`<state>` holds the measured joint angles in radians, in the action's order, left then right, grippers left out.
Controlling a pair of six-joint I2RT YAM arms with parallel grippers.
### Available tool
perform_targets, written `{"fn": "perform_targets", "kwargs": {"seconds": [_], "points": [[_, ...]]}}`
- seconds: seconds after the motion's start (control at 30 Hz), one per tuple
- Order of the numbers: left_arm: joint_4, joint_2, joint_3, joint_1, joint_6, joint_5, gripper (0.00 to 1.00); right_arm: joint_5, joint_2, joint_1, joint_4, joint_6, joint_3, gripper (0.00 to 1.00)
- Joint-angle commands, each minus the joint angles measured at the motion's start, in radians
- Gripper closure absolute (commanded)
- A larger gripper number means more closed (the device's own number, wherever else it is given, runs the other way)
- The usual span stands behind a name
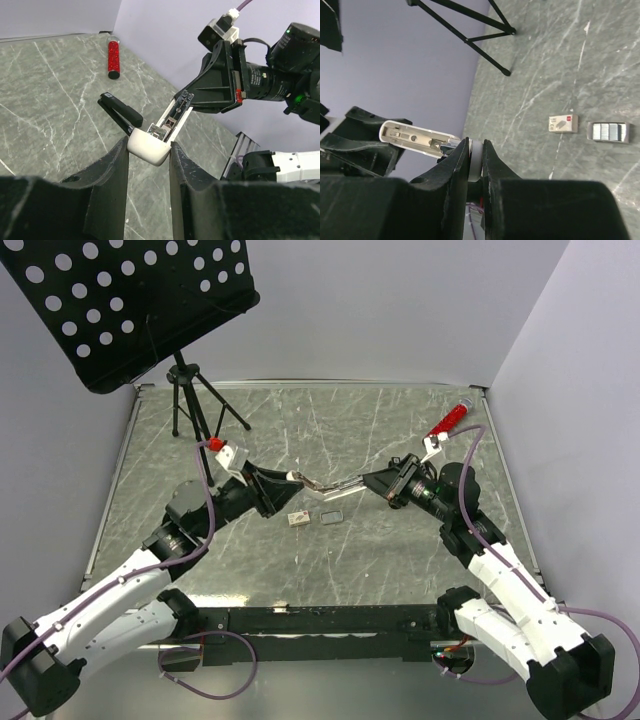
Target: Load the staples into the stapler
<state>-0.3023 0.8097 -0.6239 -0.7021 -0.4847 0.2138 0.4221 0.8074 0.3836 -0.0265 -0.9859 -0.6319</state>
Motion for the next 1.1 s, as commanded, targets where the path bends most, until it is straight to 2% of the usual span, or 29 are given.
{"fn": "perform_targets", "kwargs": {"seconds": [0.0, 0.03, 0.13, 0.2, 0.23, 0.33, 0.4, 0.53, 0.7, 0.8, 0.83, 0.9, 0.93, 1.03, 1.07], "points": [[-0.015, 0.019, -0.074, 0.030, 0.031, -0.053, 0.99, 0.041, -0.008, 0.001, 0.022, 0.102, -0.072, 0.93], [-0.011, 0.022, -0.080, 0.030, 0.037, -0.050, 0.99, 0.043, -0.007, 0.001, 0.022, 0.104, -0.072, 1.00], [-0.017, 0.016, -0.062, 0.029, 0.017, -0.089, 0.99, 0.061, -0.016, 0.000, -0.009, 0.067, -0.045, 1.00], [-0.050, -0.032, -0.027, 0.030, -0.044, -0.169, 0.99, 0.058, -0.045, -0.003, -0.123, -0.011, 0.020, 1.00], [-0.066, -0.058, 0.025, 0.030, -0.066, -0.256, 0.99, 0.053, -0.057, -0.005, -0.166, -0.040, 0.040, 1.00], [-0.093, -0.197, 0.114, 0.032, -0.152, -0.408, 0.99, 0.026, -0.102, -0.008, -0.309, -0.140, 0.119, 1.00], [-0.093, -0.245, 0.150, 0.032, -0.217, -0.447, 0.99, -0.014, -0.135, -0.009, -0.389, -0.190, 0.164, 1.00], [-0.086, -0.285, 0.185, 0.032, -0.255, -0.441, 0.99, -0.014, -0.131, -0.009, -0.357, -0.151, 0.141, 1.00], [-0.069, -0.241, 0.110, 0.030, -0.168, -0.372, 0.99, 0.007, -0.086, -0.005, -0.287, -0.102, 0.083, 1.00], [-0.020, -0.187, 0.034, 0.030, -0.099, -0.286, 0.85, -0.022, -0.089, -0.006, -0.222, -0.066, 0.061, 1.00], [0.026, -0.161, 0.012, 0.032, -0.089, -0.274, 0.70, -0.028, -0.091, -0.005, -0.178, -0.054, 0.055, 1.00], [0.064, -0.139, -0.040, 0.032, -0.074, -0.243, 0.54, -0.043, -0.093, -0.003, -0.127, -0.014, 0.028, 1.00], [0.078, -0.123, -0.057, 0.032, -0.068, -0.232, 0.38, -0.052, -0.090, -0.005, -0.106, -0.002, 0.021, 1.00], [0.181, -0.069, -0.147, 0.030, -0.035, -0.226, 0.17, -0.071, -0.079, -0.005, -0.040, 0.036, -0.003, 1.00], [0.263, -0.052, -0.177, 0.032, -0.029, -0.229, 0.14, -0.072, -0.076, -0.005, -0.012, 0.049, -0.012, 1.00]]}}
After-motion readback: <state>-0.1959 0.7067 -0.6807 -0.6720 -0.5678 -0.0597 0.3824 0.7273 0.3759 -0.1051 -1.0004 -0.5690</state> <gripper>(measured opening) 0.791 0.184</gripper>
